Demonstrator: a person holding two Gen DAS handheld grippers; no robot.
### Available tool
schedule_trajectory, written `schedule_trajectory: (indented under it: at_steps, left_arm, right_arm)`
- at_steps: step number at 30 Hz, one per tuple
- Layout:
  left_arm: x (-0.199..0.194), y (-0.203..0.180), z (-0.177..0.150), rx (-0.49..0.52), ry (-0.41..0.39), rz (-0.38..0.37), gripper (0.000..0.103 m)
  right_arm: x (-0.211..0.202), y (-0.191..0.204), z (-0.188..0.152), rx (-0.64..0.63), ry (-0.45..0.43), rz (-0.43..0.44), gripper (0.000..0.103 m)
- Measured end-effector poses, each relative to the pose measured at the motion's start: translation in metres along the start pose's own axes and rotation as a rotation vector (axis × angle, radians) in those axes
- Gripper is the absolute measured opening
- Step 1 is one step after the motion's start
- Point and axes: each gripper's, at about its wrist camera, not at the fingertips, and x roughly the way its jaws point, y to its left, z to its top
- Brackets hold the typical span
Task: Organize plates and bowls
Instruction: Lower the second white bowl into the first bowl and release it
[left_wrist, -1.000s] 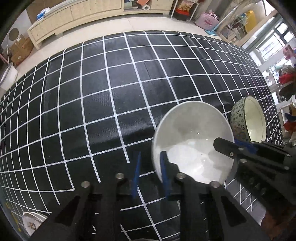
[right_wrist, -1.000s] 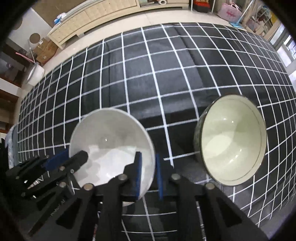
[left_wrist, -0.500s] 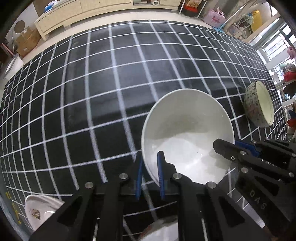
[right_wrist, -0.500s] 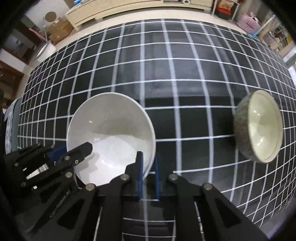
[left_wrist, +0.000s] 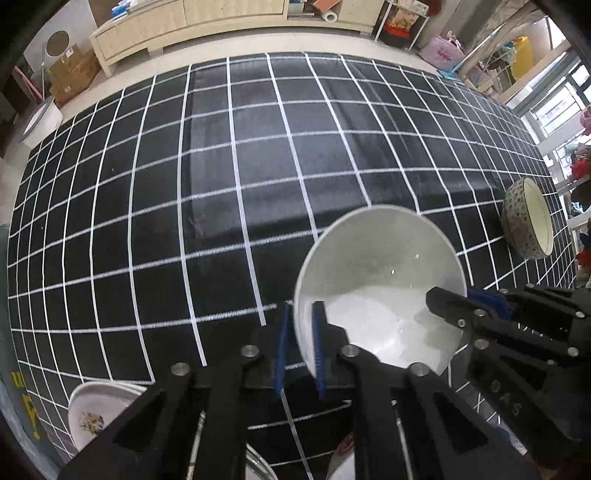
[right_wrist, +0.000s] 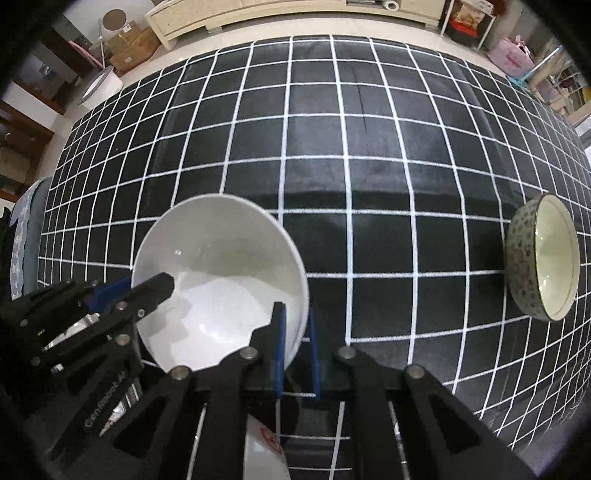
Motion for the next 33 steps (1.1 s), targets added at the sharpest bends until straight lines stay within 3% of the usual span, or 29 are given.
schedule_trajectory:
  at_steps: [4,11,15,21,28,33]
  left_arm:
    - [0.001,-0.014,0.006,0.027,-0.005,0.032,0.006]
    - [0.008,-0.024,0.002,0.028,0.004,0.02,0.005]
    - [0.005,-0.025,0.0,-0.007,0.012,-0.008,0.005]
    - [-0.037,-0.025,-0.01,0.003,-0.035,-0.002,0.005]
    - [-0.078,-0.044,-0.033,0.013,-0.084,0.005,0.005]
    - [-0.084,-0.055,-0.057,0.017,-0.083,0.011,0.005]
  right_arm:
    - [0.013,-0.02,0.034,0.005,0.014,-0.007,0.013]
    - [0.015,-0.003,0.032,0.026,-0.003,-0.027,0.011]
    - [-0.001,0.008,0.034,0.045,0.002,0.0,0.011]
    - [-0.038,0.033,0.04,0.038,-0.042,-0.008,0.011]
    - [-0.081,0.047,0.016,0.04,-0.07,0.004,0.011]
    - [-0.09,0.048,-0.011,0.047,-0.066,0.014,0.011]
